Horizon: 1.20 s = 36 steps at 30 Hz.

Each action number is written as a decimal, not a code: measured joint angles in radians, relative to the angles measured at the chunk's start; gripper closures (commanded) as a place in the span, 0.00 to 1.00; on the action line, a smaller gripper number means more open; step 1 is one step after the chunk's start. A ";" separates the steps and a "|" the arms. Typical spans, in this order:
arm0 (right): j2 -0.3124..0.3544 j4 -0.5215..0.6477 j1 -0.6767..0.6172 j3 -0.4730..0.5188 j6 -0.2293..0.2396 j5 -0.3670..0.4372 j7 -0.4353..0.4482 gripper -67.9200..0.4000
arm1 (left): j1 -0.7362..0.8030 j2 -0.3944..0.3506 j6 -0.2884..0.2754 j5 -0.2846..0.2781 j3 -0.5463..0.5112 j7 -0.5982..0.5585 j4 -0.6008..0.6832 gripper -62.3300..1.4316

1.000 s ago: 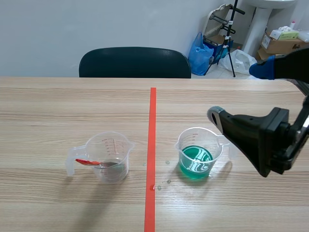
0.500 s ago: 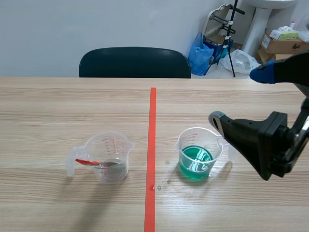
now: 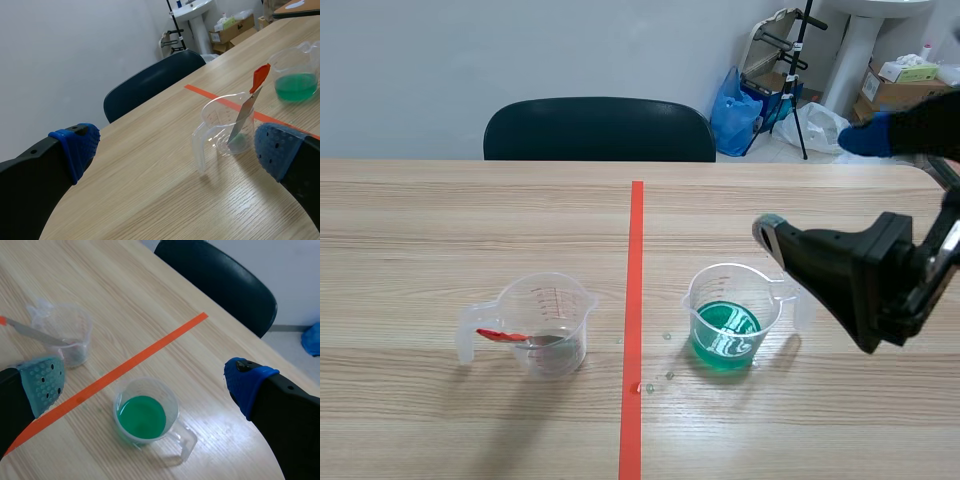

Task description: Do the redox reaction experiment

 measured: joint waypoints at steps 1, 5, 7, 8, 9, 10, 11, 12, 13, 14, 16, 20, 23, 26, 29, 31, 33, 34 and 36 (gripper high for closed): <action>0.000 0.000 0.011 -0.007 0.000 0.000 0.000 0.00 | 0.000 0.000 0.000 0.000 0.000 0.000 0.000 0.00; 0.000 -0.023 0.064 -0.048 0.062 0.000 0.016 0.00 | 0.000 0.000 0.000 0.000 0.000 0.000 0.000 0.00; 0.000 -0.055 0.099 -0.093 0.068 0.000 0.024 0.00 | 0.000 0.000 0.000 0.000 0.000 0.000 0.000 0.00; 0.000 -0.079 0.120 -0.122 0.066 0.000 0.034 0.00 | 0.000 0.000 0.000 0.000 0.000 0.000 0.000 0.00; 0.000 -0.107 0.140 -0.150 0.066 0.000 0.052 0.00 | 0.000 0.000 0.000 0.000 0.000 0.000 0.000 0.00; 0.000 -0.139 0.162 -0.180 0.066 0.000 0.072 0.00 | 0.000 0.000 0.000 0.000 0.000 0.000 0.000 0.00; 0.000 -0.169 0.184 -0.207 0.066 0.000 0.083 0.00 | 0.000 0.000 0.000 0.000 0.000 0.000 0.000 0.00; 0.000 -0.200 0.207 -0.235 0.066 -0.002 0.100 0.00 | 0.000 0.000 0.000 0.000 0.000 0.001 0.000 0.00; 0.000 -0.229 0.230 -0.262 0.067 -0.009 0.124 0.00 | 0.000 0.000 0.000 0.000 0.000 0.001 0.000 0.00; 0.000 -0.255 0.255 -0.291 0.077 -0.036 0.158 0.00 | 0.000 0.000 0.000 0.000 0.000 0.000 0.000 0.00; 0.000 -0.299 0.310 -0.349 0.115 -0.091 0.208 0.00 | 0.000 0.000 0.000 0.000 0.000 0.001 0.000 0.00; -0.003 -0.345 0.415 -0.486 0.118 -0.146 0.248 0.00 | 0.000 0.000 0.000 0.000 0.000 0.000 0.000 0.00; -0.003 -0.367 0.489 -0.592 0.125 -0.158 0.256 0.00 | 0.000 0.000 0.000 0.000 0.000 0.000 0.000 0.00; -0.003 -0.389 0.554 -0.689 0.126 -0.158 0.270 0.00 | 0.000 0.000 0.000 0.000 0.000 0.001 0.000 0.00; -0.004 -0.414 0.606 -0.781 0.126 -0.182 0.299 0.00 | 0.000 0.000 0.000 0.000 0.000 0.000 0.000 0.00; -0.024 -0.438 0.632 -0.834 0.126 -0.248 0.312 0.00 | 0.000 0.000 0.000 0.000 0.000 0.000 0.000 0.00; -0.056 -0.470 0.649 -0.877 0.126 -0.296 0.320 0.00 | 0.000 0.000 0.000 0.000 0.000 0.001 0.000 0.00; -0.075 -0.488 0.657 -0.897 0.126 -0.322 0.327 0.00 | 0.000 0.000 0.000 0.000 0.000 0.001 0.000 0.00; -0.107 -0.518 0.668 -0.927 0.126 -0.348 0.356 0.00 | 0.000 0.000 0.000 0.000 0.000 0.001 0.000 0.00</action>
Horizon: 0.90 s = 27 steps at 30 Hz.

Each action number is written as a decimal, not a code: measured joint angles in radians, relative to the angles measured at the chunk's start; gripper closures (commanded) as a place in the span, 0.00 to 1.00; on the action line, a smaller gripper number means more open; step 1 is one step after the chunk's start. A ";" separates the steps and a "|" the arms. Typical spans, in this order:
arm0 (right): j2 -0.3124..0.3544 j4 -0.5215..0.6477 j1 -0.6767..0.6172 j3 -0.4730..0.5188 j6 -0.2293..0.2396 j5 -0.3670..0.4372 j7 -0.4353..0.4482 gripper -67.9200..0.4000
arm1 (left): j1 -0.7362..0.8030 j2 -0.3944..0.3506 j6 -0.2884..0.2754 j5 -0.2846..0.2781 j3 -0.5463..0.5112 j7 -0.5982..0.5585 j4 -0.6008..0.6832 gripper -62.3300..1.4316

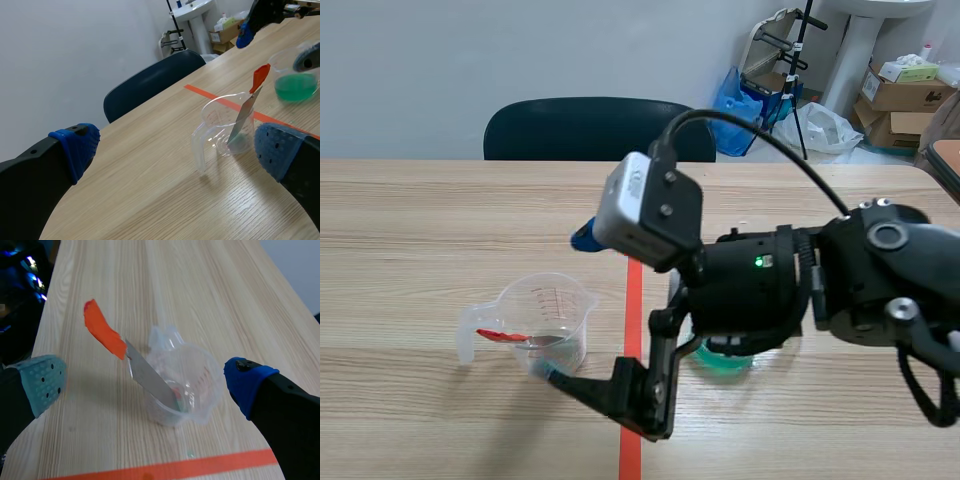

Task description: Do the redox reaction experiment

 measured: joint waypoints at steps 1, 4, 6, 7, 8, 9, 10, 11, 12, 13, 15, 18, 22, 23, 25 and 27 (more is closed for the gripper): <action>-0.014 -0.014 0.003 -0.009 -0.008 -0.006 0.020 0.00 | 0.000 0.000 0.000 0.000 0.000 0.000 0.000 0.00; -0.049 -0.043 0.016 -0.023 -0.053 -0.039 0.051 0.00 | 0.000 0.000 0.000 0.000 0.000 0.000 0.000 0.00; -0.066 -0.057 0.027 -0.024 -0.056 -0.056 0.057 0.00 | 0.000 0.000 0.000 0.000 0.000 0.000 0.000 0.00; -0.076 -0.061 0.032 -0.024 -0.053 -0.079 0.056 0.01 | 0.000 0.000 0.000 0.000 0.000 0.000 0.000 0.00; -0.083 -0.064 0.034 -0.024 -0.055 -0.089 0.056 0.04 | 0.000 0.000 0.000 0.000 0.000 0.000 0.000 0.00; -0.091 -0.067 0.034 -0.024 -0.055 -0.103 0.056 0.07 | 0.000 0.000 0.000 0.000 0.000 0.000 0.000 0.00; -0.098 -0.067 0.034 -0.024 -0.053 -0.113 0.055 0.11 | 0.000 0.000 0.000 0.000 0.000 0.000 0.000 0.00; -0.102 -0.067 0.032 -0.025 -0.052 -0.117 0.056 0.15 | 0.000 0.000 0.000 0.000 0.000 0.000 0.000 0.00; -0.105 -0.067 0.032 -0.026 -0.053 -0.117 0.057 0.20 | 0.000 0.000 0.000 0.000 0.000 0.000 0.000 0.00; -0.106 -0.067 0.032 -0.026 -0.055 -0.117 0.058 0.25 | 0.000 0.000 0.000 0.000 0.000 0.000 0.000 0.00; -0.106 -0.067 0.032 -0.026 -0.066 -0.116 0.060 0.34 | 0.000 0.000 0.000 0.000 0.000 0.000 0.000 0.00; -0.106 -0.067 0.032 -0.026 -0.083 -0.117 0.060 0.47 | 0.000 0.000 0.000 0.000 0.000 0.000 0.000 0.00; -0.106 -0.067 0.032 -0.026 -0.082 -0.117 0.071 0.57 | 0.000 0.000 0.000 0.000 0.000 0.000 0.000 0.00; -0.106 -0.067 0.032 -0.026 -0.082 -0.117 0.074 0.58 | 0.000 0.000 0.000 0.000 0.000 0.000 0.000 0.00; -0.106 -0.067 0.032 -0.026 -0.082 -0.117 0.084 0.61 | 0.000 0.000 0.000 0.000 0.000 0.000 0.000 0.00; -0.106 -0.067 0.032 -0.026 -0.082 -0.117 0.091 0.64 | 0.000 0.000 0.000 0.000 0.000 0.000 0.000 0.00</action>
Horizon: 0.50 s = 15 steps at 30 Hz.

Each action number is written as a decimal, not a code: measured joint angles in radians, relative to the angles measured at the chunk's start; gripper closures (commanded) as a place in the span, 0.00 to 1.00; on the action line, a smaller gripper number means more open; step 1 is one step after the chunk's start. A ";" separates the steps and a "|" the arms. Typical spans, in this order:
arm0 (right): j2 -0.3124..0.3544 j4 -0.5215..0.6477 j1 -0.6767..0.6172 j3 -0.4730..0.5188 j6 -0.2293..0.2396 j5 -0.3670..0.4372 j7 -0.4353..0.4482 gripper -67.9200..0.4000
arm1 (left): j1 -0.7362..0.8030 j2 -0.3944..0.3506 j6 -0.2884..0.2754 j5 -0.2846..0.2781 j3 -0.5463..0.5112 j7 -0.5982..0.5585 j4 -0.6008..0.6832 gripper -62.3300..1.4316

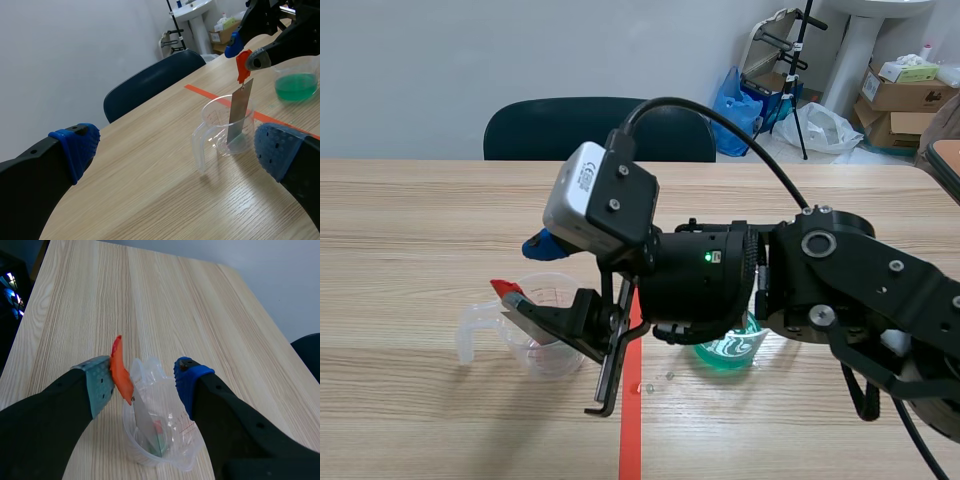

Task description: Do the redox reaction experiment

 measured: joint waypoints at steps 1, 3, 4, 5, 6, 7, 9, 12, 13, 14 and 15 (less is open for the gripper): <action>0.000 0.000 0.000 0.000 0.000 0.000 0.000 0.65 | 0.000 0.000 0.000 0.000 0.000 0.000 0.000 0.00; 0.000 0.000 0.000 0.000 0.000 0.000 0.000 0.72 | 0.000 0.000 0.000 0.000 0.000 0.000 0.000 0.00; -0.001 0.000 0.000 0.000 0.000 0.000 0.000 0.77 | 0.000 0.000 0.000 0.000 0.000 0.000 0.000 0.00; -0.001 0.000 0.000 0.000 0.000 0.000 0.000 0.83 | 0.000 0.000 0.000 0.000 0.000 0.000 0.000 0.00; -0.001 0.000 0.000 0.000 0.000 0.000 0.000 0.88 | 0.000 0.000 0.000 0.000 0.000 0.000 0.000 0.00; -0.001 0.000 0.000 0.000 0.000 0.000 0.000 0.94 | 0.000 0.000 0.000 0.000 0.000 0.000 0.000 0.00; -0.001 0.000 0.000 0.000 0.000 0.000 0.000 0.98 | 0.000 0.000 0.000 0.000 0.000 0.000 0.000 0.00; -0.001 0.000 0.000 0.000 0.000 0.000 0.000 0.98 | 0.000 0.000 0.000 0.000 0.000 0.000 0.000 0.00; -0.001 0.000 0.000 0.000 0.000 0.000 0.000 0.98 | 0.000 0.000 0.000 0.000 0.000 0.000 0.000 0.00; -0.001 0.000 0.000 0.000 0.000 0.000 0.000 0.98 | 0.000 0.000 0.000 0.000 0.000 0.000 0.000 0.00; -0.001 0.000 0.000 0.000 0.000 0.000 0.000 0.98 | 0.000 0.000 0.000 0.000 0.000 0.000 0.000 0.00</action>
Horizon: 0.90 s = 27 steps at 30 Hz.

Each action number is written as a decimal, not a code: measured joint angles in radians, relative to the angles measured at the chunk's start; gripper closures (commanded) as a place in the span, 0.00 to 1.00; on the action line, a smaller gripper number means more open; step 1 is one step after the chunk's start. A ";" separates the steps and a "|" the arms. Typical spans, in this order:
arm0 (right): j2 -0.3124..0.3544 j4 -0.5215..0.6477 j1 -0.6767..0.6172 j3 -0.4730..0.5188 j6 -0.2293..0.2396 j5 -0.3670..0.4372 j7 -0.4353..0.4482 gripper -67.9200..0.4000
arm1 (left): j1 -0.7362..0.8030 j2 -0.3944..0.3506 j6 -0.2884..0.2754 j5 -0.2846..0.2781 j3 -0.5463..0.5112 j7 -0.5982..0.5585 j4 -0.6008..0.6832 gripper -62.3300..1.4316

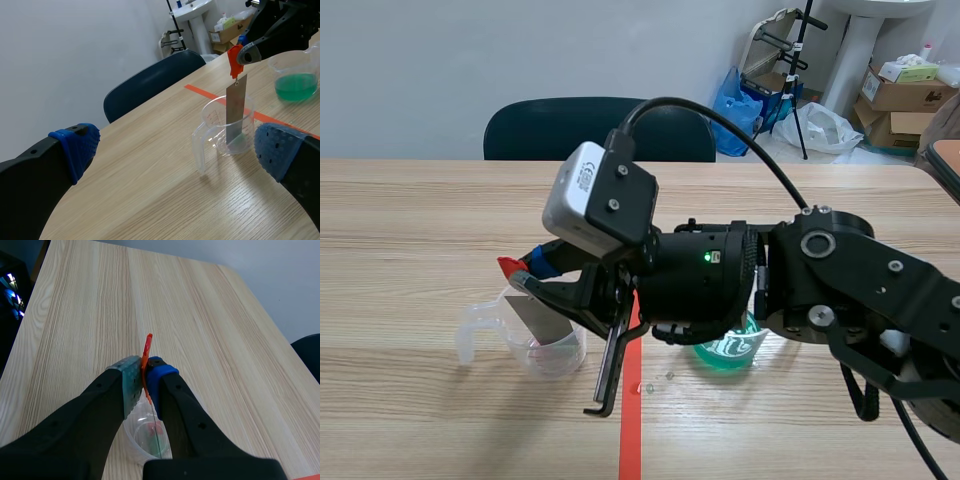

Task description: Do the redox reaction experiment

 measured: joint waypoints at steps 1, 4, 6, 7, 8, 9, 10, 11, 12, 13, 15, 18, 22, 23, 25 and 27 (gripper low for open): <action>0.000 0.000 0.000 0.000 0.001 0.000 0.000 0.98 | 0.000 0.000 0.000 0.000 0.000 0.000 0.000 0.00; 0.000 0.000 0.013 -0.001 0.008 0.000 -0.003 0.98 | 0.000 0.000 0.000 0.000 0.000 0.000 0.000 0.00; 0.000 0.000 0.035 -0.001 0.008 0.008 -0.025 0.98 | 0.000 0.000 0.000 0.000 0.000 0.000 0.000 0.00; 0.000 0.000 0.048 -0.001 0.008 0.029 -0.041 0.98 | 0.000 0.000 0.000 0.000 0.000 0.000 0.000 0.00; 0.000 0.000 0.060 -0.001 0.008 0.059 -0.062 0.98 | 0.000 0.000 0.000 0.000 0.000 0.000 0.000 0.00; 0.000 0.000 0.072 -0.001 0.008 0.089 -0.085 0.98 | 0.000 0.000 0.000 0.000 0.000 0.000 0.000 0.00; 0.000 0.000 0.084 -0.001 0.008 0.121 -0.110 0.98 | 0.000 0.000 0.000 0.000 0.000 0.000 0.000 0.00; 0.000 0.000 0.095 -0.001 0.008 0.148 -0.134 0.98 | 0.000 0.000 0.000 0.000 0.000 0.000 0.000 0.00; 0.000 0.000 0.106 -0.001 0.013 0.177 -0.162 0.98 | 0.000 0.000 0.000 0.000 0.000 0.000 0.000 0.00; 0.000 0.000 0.116 -0.001 0.022 0.200 -0.182 0.98 | 0.000 0.000 0.000 0.000 0.000 0.000 0.000 0.00; 0.000 0.000 0.134 -0.001 0.024 0.253 -0.225 0.98 | 0.000 0.000 0.000 0.000 0.000 0.000 0.000 0.00; 0.000 0.002 0.160 -0.001 0.034 0.325 -0.291 0.98 | 0.000 0.000 0.000 0.000 0.000 0.000 0.000 0.00; 0.000 0.027 0.180 -0.001 0.034 0.374 -0.362 0.98 | 0.000 0.000 0.000 0.000 0.000 0.000 0.000 0.00; 0.000 0.040 0.183 -0.001 0.034 0.385 -0.383 0.98 | 0.000 0.000 0.000 0.000 0.000 0.000 0.000 0.00; 0.000 0.069 0.183 -0.001 0.033 0.408 -0.414 0.98 | 0.000 0.000 0.000 0.000 0.000 0.000 0.000 0.00; 0.000 0.100 0.183 -0.001 0.030 0.429 -0.452 0.98 | 0.000 0.000 0.000 0.000 0.000 0.000 0.000 0.00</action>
